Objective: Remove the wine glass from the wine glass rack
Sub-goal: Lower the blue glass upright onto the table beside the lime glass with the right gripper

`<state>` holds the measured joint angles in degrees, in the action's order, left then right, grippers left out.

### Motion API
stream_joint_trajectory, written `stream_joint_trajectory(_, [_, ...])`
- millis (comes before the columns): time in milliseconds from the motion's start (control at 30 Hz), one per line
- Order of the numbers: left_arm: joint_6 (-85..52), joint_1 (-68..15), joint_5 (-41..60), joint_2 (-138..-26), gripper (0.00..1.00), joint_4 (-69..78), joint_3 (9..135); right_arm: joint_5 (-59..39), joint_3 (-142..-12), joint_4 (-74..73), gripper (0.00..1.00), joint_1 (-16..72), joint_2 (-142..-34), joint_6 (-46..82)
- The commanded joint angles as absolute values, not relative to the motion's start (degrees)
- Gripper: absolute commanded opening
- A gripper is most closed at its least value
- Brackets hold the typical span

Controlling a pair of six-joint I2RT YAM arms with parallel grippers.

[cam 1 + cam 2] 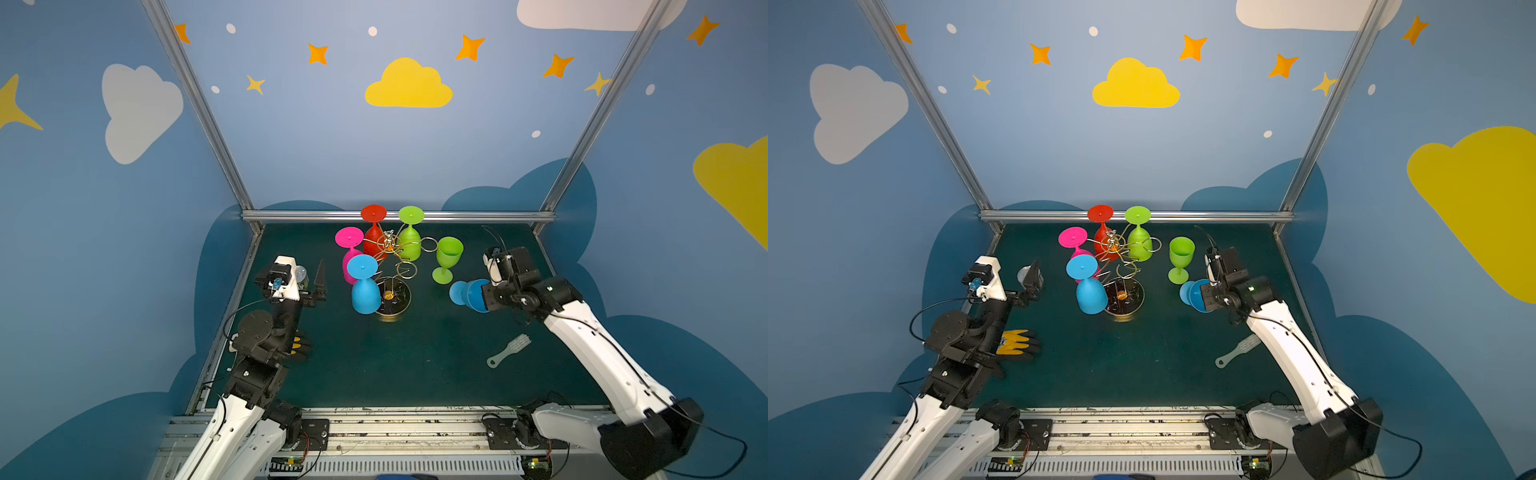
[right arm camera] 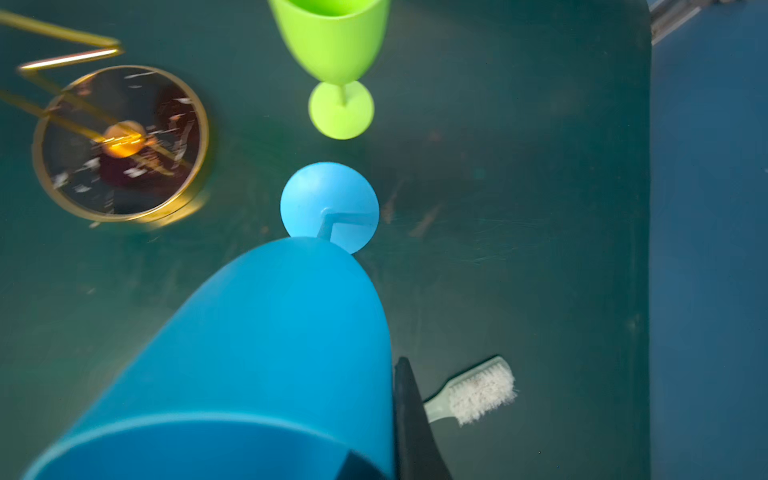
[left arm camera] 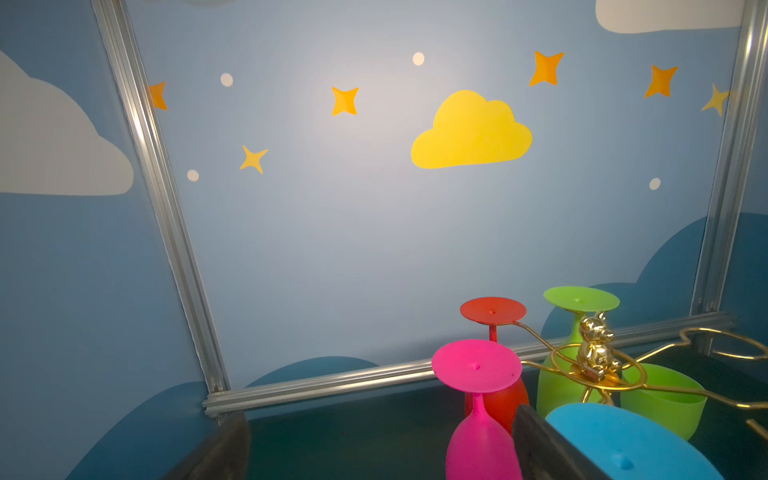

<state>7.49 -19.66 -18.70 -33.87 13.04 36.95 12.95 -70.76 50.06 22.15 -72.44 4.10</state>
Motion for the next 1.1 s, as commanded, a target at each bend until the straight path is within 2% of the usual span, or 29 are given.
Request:
stream_joint_trajectory(0, [5.65, -18.43, -16.9, -32.76, 0.97, 11.88, 36.79, 11.88, -75.82, 51.37, 0.0, 18.87, -77.52, 2.16])
stream_joint_trajectory(400, [0.8, -14.13, -13.88, -31.82, 0.97, 11.02, 35.97, 9.36, -92.58, 54.69, 0.0, 11.64, -98.87, -1.98])
stream_joint_trajectory(733, [0.51, -12.81, -13.35, -32.16, 0.96, 10.61, 36.01, 11.42, -122.34, 76.88, 0.0, 10.14, -122.42, 1.89])
stream_joint_trajectory(1067, [0.31, -11.98, -13.56, -32.43, 0.97, 10.83, 35.85, 7.41, -126.16, 75.18, 0.04, 9.96, -125.37, 1.12])
